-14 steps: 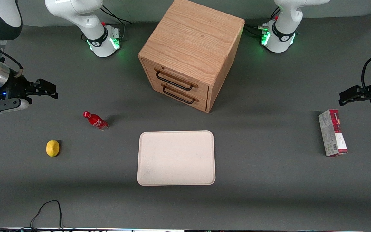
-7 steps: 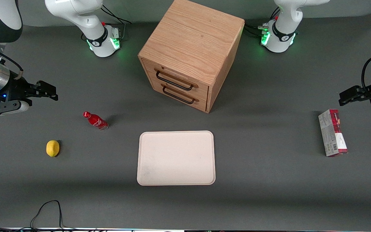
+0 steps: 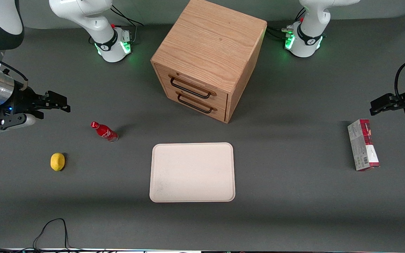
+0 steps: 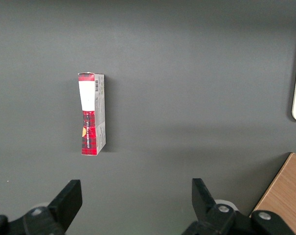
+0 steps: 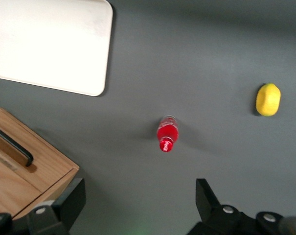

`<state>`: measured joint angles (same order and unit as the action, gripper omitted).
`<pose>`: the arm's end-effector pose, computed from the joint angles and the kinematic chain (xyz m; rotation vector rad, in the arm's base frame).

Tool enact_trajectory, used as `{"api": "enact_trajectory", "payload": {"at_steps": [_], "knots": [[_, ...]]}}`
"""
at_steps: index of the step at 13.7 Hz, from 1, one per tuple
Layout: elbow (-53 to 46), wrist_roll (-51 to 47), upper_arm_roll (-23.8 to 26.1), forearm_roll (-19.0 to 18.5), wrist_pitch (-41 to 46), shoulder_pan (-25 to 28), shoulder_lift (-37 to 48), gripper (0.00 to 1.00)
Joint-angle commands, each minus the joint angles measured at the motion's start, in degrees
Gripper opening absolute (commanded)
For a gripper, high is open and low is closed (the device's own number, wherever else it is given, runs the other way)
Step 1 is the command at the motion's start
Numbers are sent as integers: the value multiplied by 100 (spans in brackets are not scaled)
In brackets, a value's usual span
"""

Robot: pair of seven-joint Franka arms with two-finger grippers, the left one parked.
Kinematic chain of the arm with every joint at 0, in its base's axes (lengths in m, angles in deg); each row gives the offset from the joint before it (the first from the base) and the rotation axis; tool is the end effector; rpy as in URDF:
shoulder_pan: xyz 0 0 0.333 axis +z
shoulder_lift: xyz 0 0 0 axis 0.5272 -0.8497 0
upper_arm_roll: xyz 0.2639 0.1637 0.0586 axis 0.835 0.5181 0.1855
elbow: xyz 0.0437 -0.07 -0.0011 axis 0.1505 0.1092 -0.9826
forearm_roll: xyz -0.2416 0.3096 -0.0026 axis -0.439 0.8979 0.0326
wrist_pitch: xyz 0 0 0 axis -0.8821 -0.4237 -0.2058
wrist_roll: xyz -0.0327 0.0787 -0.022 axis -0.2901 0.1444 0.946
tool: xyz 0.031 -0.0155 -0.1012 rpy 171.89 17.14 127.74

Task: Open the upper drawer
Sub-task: 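Move the right gripper past the red bottle toward the upper drawer handle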

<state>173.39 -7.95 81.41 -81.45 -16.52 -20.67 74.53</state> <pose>0.5750 0.0501 0.5831 -3.0114 -0.2630 0.1091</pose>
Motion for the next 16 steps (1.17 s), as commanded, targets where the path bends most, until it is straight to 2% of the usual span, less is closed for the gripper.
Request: {"api": "enact_trajectory", "payload": {"at_steps": [1, 6, 10, 14, 16], "knots": [[-265, 206, -18, 157, 128, 290, -102, 100], [-836, 584, 17, 253, 119, 607, -540, 100], [-969, 1284, 25, 385, 128, 756, -779, 100], [-1117, 3822, 87, 332, 190, 1064, -832, 100], [-1171, 3958, 122, 394, 216, 1126, -928, 100]]}}
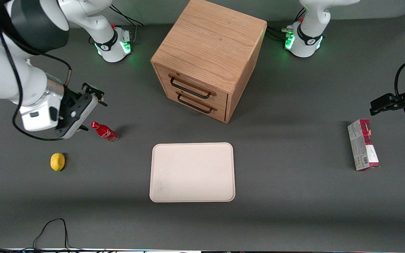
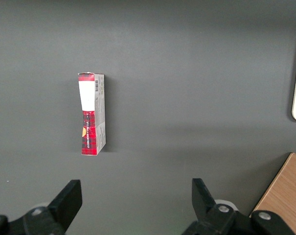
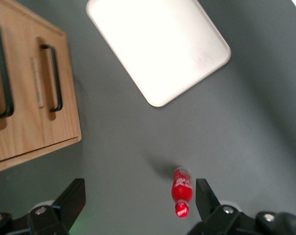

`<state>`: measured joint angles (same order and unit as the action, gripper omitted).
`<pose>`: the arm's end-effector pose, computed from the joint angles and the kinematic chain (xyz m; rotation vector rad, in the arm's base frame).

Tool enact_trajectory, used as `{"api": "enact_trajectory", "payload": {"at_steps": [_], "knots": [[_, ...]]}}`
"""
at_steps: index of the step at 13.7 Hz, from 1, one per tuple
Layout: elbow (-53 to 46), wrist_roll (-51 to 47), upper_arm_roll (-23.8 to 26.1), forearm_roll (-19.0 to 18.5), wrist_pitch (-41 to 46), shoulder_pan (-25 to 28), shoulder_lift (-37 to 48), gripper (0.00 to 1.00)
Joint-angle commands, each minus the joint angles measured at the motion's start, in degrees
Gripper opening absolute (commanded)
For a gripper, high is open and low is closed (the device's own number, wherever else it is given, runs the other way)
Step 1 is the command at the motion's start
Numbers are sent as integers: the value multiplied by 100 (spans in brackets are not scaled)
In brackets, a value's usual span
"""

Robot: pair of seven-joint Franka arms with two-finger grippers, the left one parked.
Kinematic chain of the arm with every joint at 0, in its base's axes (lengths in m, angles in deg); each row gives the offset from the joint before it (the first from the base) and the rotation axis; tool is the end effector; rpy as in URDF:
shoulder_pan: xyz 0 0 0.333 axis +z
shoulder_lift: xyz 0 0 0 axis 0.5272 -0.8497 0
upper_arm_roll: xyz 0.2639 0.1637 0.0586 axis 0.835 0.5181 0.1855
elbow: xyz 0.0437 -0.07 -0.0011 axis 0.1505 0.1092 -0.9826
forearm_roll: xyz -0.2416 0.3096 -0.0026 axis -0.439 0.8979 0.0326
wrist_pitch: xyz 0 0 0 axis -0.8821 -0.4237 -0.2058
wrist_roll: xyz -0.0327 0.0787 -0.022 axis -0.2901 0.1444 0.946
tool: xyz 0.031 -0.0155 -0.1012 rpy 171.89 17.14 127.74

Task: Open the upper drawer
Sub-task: 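Move the right gripper past the red bottle toward the upper drawer handle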

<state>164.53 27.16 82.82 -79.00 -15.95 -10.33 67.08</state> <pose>0.5882 0.1849 0.5779 -2.6240 -1.4256 0.0376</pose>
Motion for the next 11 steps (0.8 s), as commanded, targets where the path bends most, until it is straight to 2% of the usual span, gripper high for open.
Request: {"api": "enact_trajectory", "payload": {"at_steps": [1, 3, 6, 8, 11], "knots": [[-284, 474, 78, 244, 160, 92, -245, 100], [-363, 475, 201, 421, 151, 101, -437, 100], [-731, 178, 684, 386, 125, 258, -885, 100], [-803, -428, 694, 421, 98, 382, -1036, 100], [-768, -755, 703, 447, 55, 557, -1054, 100]]}}
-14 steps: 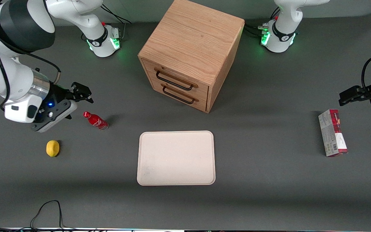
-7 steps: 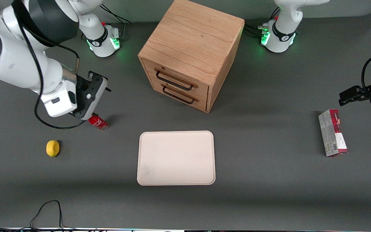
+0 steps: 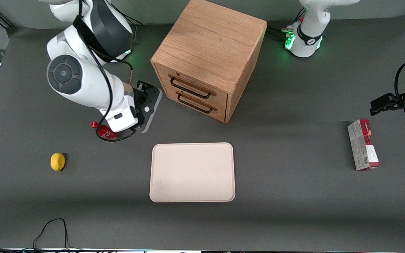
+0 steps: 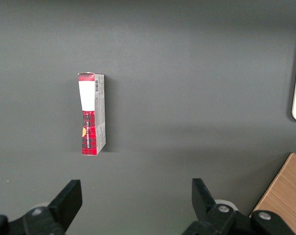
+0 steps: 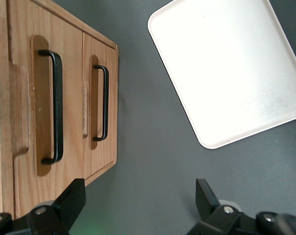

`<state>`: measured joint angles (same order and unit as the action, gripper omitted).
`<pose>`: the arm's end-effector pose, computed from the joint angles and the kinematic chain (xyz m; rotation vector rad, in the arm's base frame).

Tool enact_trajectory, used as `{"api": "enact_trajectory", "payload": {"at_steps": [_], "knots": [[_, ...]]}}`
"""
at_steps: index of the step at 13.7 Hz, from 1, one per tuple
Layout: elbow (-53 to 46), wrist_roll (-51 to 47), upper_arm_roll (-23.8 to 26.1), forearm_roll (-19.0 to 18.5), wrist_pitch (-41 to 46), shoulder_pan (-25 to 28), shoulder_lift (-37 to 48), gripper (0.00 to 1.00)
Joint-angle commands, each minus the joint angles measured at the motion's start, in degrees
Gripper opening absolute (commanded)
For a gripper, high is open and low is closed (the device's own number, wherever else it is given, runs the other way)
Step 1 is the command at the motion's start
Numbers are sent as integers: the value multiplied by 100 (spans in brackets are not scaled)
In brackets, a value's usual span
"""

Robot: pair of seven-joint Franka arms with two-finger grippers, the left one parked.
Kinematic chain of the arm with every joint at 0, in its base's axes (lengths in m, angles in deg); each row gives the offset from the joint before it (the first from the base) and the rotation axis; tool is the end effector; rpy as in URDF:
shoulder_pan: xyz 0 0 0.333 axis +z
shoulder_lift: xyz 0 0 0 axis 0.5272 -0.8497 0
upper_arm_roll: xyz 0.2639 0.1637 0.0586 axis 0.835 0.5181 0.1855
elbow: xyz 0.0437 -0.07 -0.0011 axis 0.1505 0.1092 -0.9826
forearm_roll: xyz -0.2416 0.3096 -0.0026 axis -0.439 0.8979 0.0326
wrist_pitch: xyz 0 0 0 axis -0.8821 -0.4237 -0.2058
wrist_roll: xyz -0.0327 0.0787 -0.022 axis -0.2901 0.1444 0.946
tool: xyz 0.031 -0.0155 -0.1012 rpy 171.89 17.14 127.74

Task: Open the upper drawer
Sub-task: 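Move the right gripper past the red bottle toward the upper drawer handle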

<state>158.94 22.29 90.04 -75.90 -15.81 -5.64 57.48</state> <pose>0.5765 0.3187 0.5173 -2.4653 -1.5236 0.1647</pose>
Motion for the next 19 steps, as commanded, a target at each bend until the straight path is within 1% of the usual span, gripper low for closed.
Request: {"api": "enact_trajectory", "payload": {"at_steps": [1, 5, 6, 9, 11, 14, 18, 19], "knots": [[-209, -365, -19, 207, 40, 185, -163, 100], [19, -445, -19, 454, 49, 423, -383, 100], [107, -445, -28, 445, 40, 545, -410, 100], [309, -717, -28, 445, 49, 590, -410, 100], [362, -726, -28, 445, 93, 748, -402, 100], [459, -910, -19, 471, 111, 845, -401, 100], [600, -919, -28, 857, 119, 907, -393, 100], [609, -919, -37, 893, 111, 907, -393, 100]]}}
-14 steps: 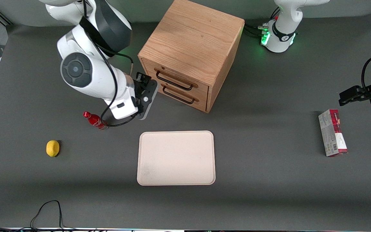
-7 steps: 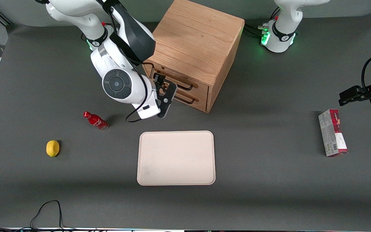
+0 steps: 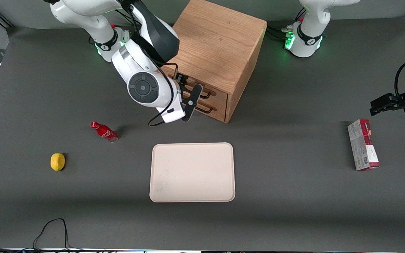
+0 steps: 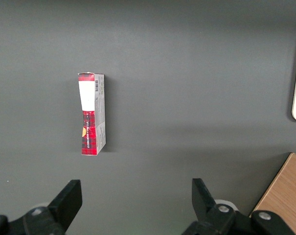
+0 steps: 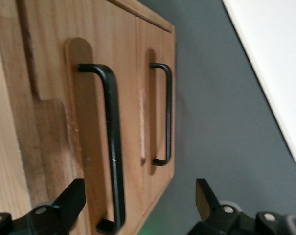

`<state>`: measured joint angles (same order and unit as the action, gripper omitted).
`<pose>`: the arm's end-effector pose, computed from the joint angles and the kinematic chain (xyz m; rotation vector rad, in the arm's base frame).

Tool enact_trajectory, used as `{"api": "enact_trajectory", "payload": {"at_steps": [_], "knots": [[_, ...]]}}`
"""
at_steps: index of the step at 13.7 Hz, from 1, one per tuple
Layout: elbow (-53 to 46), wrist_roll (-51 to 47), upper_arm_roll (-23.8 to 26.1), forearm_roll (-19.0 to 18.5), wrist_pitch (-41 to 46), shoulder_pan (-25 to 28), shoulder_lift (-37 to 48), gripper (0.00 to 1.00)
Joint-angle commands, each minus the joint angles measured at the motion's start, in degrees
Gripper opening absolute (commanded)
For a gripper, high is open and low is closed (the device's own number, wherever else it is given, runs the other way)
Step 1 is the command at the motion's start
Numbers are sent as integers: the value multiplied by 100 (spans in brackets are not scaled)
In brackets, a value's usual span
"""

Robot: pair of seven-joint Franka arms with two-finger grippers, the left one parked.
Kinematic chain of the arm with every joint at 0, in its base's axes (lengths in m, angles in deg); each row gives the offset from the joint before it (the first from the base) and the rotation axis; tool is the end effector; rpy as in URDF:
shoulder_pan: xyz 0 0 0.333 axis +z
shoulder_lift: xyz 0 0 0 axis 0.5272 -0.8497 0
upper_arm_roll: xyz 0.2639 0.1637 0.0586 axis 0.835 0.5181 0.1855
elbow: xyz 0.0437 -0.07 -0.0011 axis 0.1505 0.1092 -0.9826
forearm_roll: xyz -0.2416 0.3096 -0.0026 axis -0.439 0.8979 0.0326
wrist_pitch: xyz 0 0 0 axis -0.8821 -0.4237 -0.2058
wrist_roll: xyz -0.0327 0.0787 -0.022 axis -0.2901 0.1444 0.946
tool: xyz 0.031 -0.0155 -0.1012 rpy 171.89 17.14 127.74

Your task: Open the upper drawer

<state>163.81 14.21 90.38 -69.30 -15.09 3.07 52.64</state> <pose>0.5131 0.4155 0.4258 -2.3743 -1.4407 0.4718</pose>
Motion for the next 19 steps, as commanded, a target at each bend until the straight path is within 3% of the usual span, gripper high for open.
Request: {"api": "enact_trajectory", "payload": {"at_steps": [1, 19], "knots": [[130, -112, -71, 234, 39, 35, 92, 100], [842, -112, -80, 234, -981, 88, 74, 100]]}}
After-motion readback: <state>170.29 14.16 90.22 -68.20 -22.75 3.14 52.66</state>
